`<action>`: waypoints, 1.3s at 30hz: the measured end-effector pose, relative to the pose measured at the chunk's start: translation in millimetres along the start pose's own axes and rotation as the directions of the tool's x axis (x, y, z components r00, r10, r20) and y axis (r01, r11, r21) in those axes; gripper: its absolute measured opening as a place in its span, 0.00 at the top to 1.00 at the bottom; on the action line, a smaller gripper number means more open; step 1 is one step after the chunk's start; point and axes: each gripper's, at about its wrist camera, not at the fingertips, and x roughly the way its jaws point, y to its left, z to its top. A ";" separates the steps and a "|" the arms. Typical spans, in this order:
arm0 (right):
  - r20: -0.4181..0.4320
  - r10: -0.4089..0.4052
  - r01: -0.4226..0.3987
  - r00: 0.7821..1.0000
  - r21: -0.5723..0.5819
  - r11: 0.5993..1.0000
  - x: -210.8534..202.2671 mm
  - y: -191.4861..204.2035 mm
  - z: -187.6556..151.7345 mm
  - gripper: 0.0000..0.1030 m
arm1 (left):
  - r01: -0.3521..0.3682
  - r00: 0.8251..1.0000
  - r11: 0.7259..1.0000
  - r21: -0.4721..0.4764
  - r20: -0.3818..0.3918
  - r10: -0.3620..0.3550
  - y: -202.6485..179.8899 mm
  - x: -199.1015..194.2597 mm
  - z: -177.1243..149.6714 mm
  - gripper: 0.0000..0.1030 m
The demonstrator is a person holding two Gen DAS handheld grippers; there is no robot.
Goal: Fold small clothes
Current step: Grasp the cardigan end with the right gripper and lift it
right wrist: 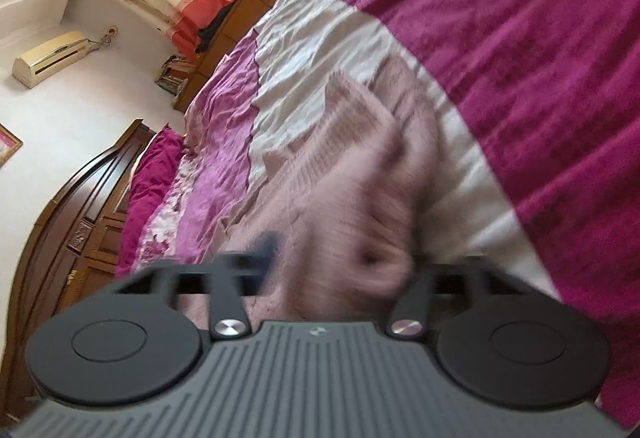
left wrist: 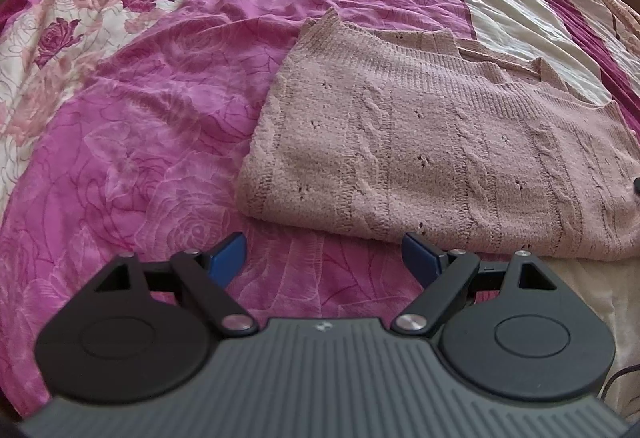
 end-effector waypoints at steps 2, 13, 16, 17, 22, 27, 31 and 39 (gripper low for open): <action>0.021 0.002 -0.002 1.000 0.002 1.000 0.2 -2.2 -3.6 0.71 | 0.001 1.000 1.000 -0.003 0.000 -0.001 2.9 0.0 -0.2 0.17; 0.058 0.004 -0.002 0.998 -0.026 1.000 -3.8 9.2 -5.5 0.73 | -0.024 1.000 0.999 -0.025 0.004 0.024 15.6 -3.7 4.6 0.17; 0.066 0.019 -0.018 0.998 -0.027 0.999 -6.3 14.9 -3.7 0.73 | -0.030 0.999 0.999 -0.031 0.010 0.030 18.9 -5.4 7.4 0.17; 0.068 0.022 -0.020 0.997 -0.030 0.999 -7.1 17.1 -3.5 0.73 | -0.030 0.999 0.999 -0.035 0.012 0.031 20.3 -6.0 8.3 0.17; 0.073 0.030 -0.025 0.997 -0.056 0.998 -11.6 32.1 -2.0 0.74 | -0.024 0.999 0.998 -0.052 0.021 0.025 25.7 -8.8 12.9 0.17; 0.074 0.033 -0.026 0.997 -0.091 0.995 -15.2 49.9 -1.9 0.76 | -0.023 0.999 0.999 -0.022 0.033 0.024 25.4 -9.6 23.4 0.17; 0.077 0.037 -0.028 0.996 -0.117 0.993 -14.6 63.6 -2.9 0.76 | -0.013 0.999 1.000 -0.015 0.039 0.014 28.0 -10.3 30.8 0.17; 0.075 0.047 -0.035 0.996 -0.156 0.987 -12.9 83.4 -6.2 0.76 | -0.019 0.999 1.000 0.011 0.047 0.018 34.2 -12.1 33.7 0.17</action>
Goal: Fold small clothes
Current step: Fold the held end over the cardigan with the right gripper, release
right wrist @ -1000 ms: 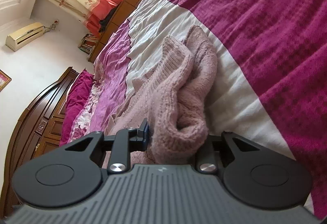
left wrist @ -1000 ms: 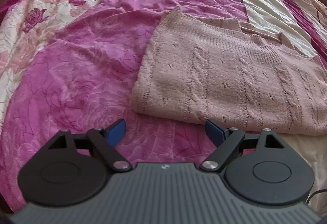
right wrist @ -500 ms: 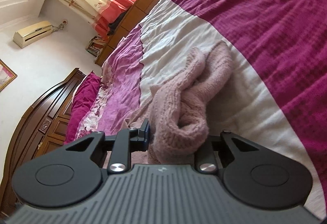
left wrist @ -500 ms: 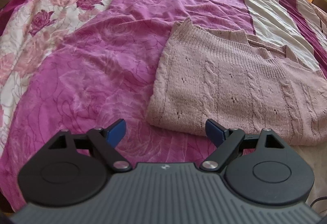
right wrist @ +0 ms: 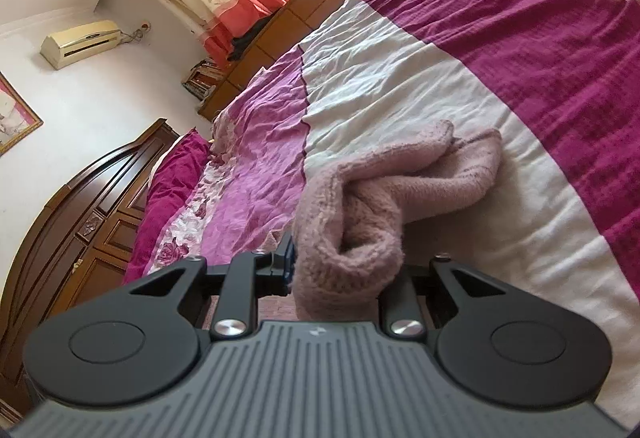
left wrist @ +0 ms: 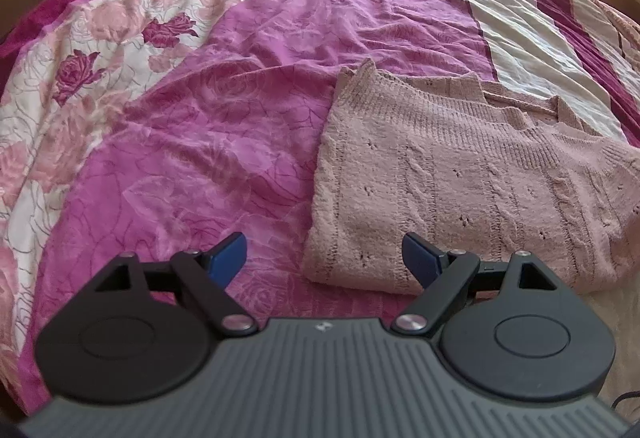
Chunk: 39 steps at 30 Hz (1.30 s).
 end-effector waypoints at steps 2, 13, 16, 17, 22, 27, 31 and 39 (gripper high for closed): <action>-0.001 0.002 -0.002 1.000 -0.004 1.000 0.2 2.5 0.2 0.76 | -0.003 1.000 1.000 0.000 -0.001 0.003 2.0 0.3 0.2 0.17; -0.007 0.033 -0.034 0.999 -0.033 0.999 5.5 15.8 4.2 0.76 | -0.010 1.000 1.000 0.003 -0.003 0.010 7.4 3.5 4.9 0.17; -0.011 0.044 -0.045 0.999 -0.047 0.998 8.3 24.8 4.9 0.76 | -0.012 1.000 1.000 0.002 -0.003 0.012 9.6 4.7 6.2 0.17; -0.013 0.049 -0.050 0.999 -0.051 0.997 9.5 27.9 5.0 0.76 | -0.012 1.000 1.000 0.001 -0.002 0.012 10.5 4.7 6.4 0.17; -0.029 0.074 -0.076 0.997 -0.079 0.994 16.7 47.6 1.6 0.76 | -0.016 1.000 1.000 -0.008 0.001 0.016 17.3 4.9 7.3 0.17; -0.053 0.081 -0.086 0.995 -0.112 0.990 26.5 62.7 -1.5 0.76 | -0.023 1.000 0.999 -0.025 -0.005 0.023 23.8 6.8 8.3 0.17; -0.062 0.092 -0.100 0.994 -0.139 0.985 32.1 74.3 -2.5 0.76 | -0.019 1.000 0.999 -0.030 0.003 0.019 27.5 5.3 9.4 0.17; -0.079 0.141 -0.154 0.987 -0.193 0.969 43.1 107.2 -7.8 0.78 | -0.015 1.000 0.999 -0.045 0.012 0.015 34.2 4.8 13.5 0.17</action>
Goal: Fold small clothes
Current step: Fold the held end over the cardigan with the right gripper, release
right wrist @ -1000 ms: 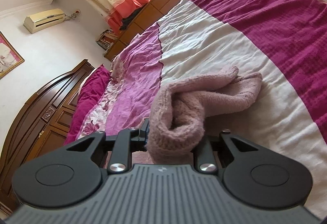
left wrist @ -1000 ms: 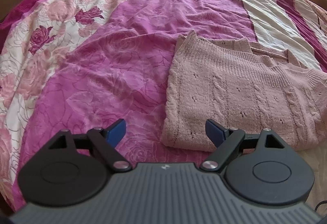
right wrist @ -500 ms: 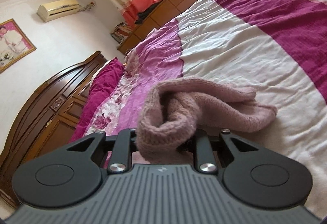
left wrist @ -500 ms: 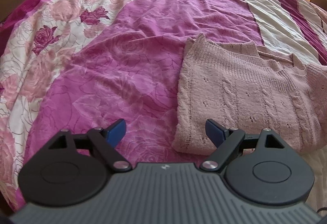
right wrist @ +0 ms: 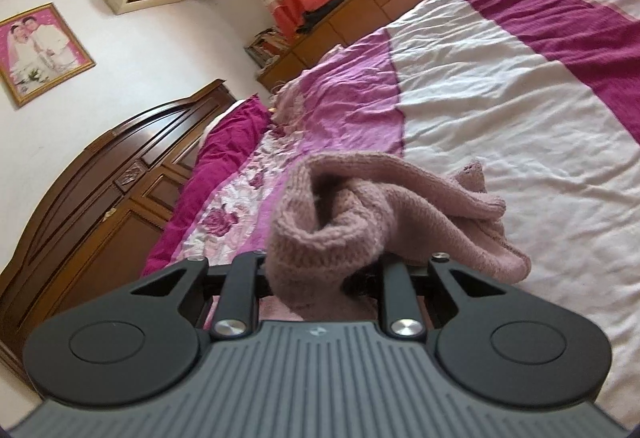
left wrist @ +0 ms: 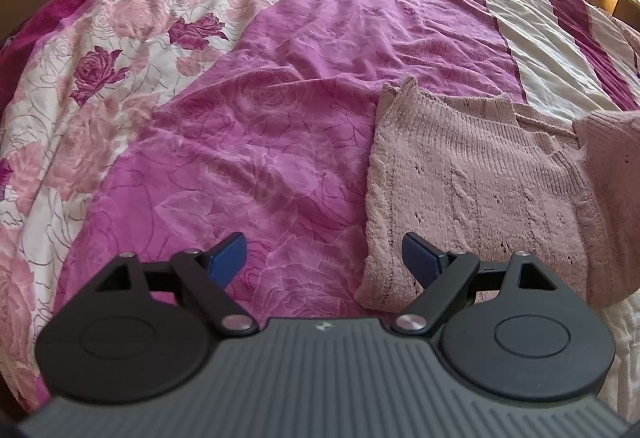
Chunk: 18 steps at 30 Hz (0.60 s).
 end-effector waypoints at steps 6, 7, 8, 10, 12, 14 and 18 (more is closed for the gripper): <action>-0.046 0.026 -0.032 0.999 -0.135 0.990 25.2 43.1 -10.2 0.78 | -0.009 1.000 1.000 -0.015 0.011 0.009 9.7 -4.7 1.6 0.17; -0.059 0.025 -0.035 0.998 -0.161 0.986 30.2 50.3 -14.2 0.78 | -0.012 1.000 1.000 -0.018 0.013 0.013 12.0 -5.9 1.6 0.17; -0.075 0.024 -0.038 0.997 -0.185 0.982 36.2 57.6 -19.1 0.78 | -0.016 1.000 1.000 -0.020 0.015 0.016 14.6 -7.4 1.5 0.17; -0.104 0.023 -0.047 0.994 -0.231 0.972 48.7 70.8 -30.7 0.78 | -0.023 0.999 0.999 -0.024 0.022 0.024 20.1 -10.9 1.4 0.17; -0.138 0.016 -0.054 0.990 -0.282 0.958 61.4 83.2 -45.0 0.78 | -0.034 0.999 0.999 -0.029 0.028 0.035 25.9 -13.6 1.1 0.17; -0.170 0.001 -0.058 0.985 -0.329 0.943 76.2 94.0 -60.5 0.78 | -0.043 0.999 0.998 -0.042 0.028 0.044 31.3 -14.3 1.0 0.17; -0.240 -0.037 -0.070 0.970 -0.422 0.904 105.7 109.5 -94.2 0.78 | -0.046 0.999 0.997 -0.066 0.026 0.048 39.6 -12.8 1.0 0.17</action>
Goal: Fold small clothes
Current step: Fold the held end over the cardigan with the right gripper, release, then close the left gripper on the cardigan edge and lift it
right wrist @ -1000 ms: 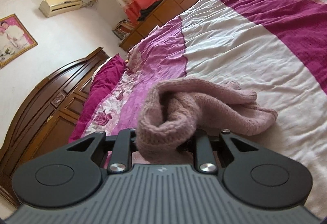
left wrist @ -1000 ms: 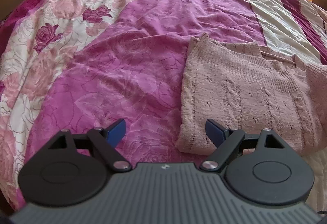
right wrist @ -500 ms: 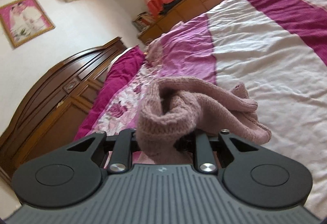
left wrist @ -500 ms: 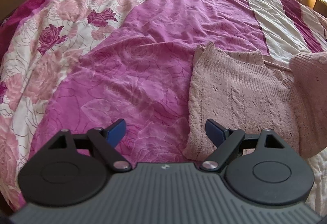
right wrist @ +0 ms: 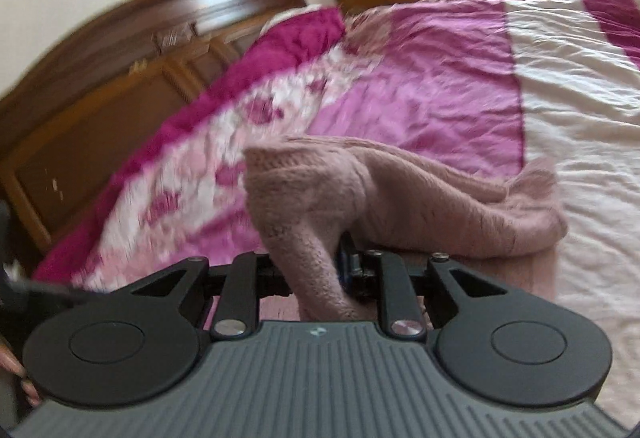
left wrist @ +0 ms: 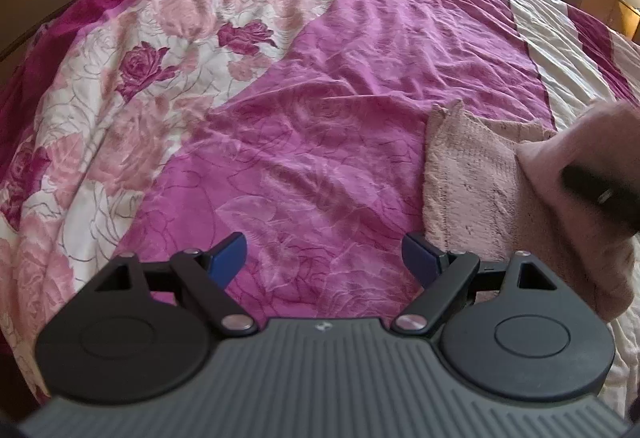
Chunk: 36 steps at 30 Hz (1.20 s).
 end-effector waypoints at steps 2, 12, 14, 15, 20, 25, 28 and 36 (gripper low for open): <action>-0.049 -0.012 0.008 0.999 -0.065 0.998 15.5 11.0 -9.7 0.77 | 0.003 1.000 1.000 -0.003 -0.001 -0.003 1.4 1.2 -0.1 0.17; -0.084 0.038 -0.043 0.996 -0.056 0.998 19.4 27.5 -35.6 0.44 | 0.067 0.996 0.998 0.013 0.051 -0.068 -8.1 -3.3 6.6 0.17; -0.081 0.061 -0.064 0.995 -0.033 0.997 6.9 23.6 -34.9 0.43 | 0.084 0.994 0.996 0.019 0.070 -0.085 -11.7 -6.0 9.4 0.17; -0.080 0.070 -0.072 0.994 -0.024 0.997 -0.5 20.9 -34.8 0.42 | 0.093 0.993 0.995 0.025 0.077 -0.094 -14.1 -7.4 11.1 0.17; -0.054 0.079 -0.079 0.995 0.012 0.997 -44.5 6.8 -37.8 0.41 | 0.114 0.984 0.993 0.044 0.129 -0.119 -29.2 -18.0 17.8 0.17; 0.000 0.008 -0.008 1.000 0.070 0.998 -78.5 -18.7 -36.3 0.34 | 0.128 0.978 0.989 0.070 0.156 -0.137 -49.5 -27.6 26.6 0.17; 0.033 -0.042 0.038 0.999 0.130 0.991 -92.9 -37.8 -34.9 0.34 | 0.146 0.975 0.981 0.125 0.149 -0.164 -67.7 -28.3 28.4 0.17; 0.045 -0.136 0.116 0.990 0.303 0.946 -109.3 -85.0 -43.2 0.33 | 0.194 0.964 0.942 0.273 0.123 -0.234 -122.1 -17.4 18.4 0.17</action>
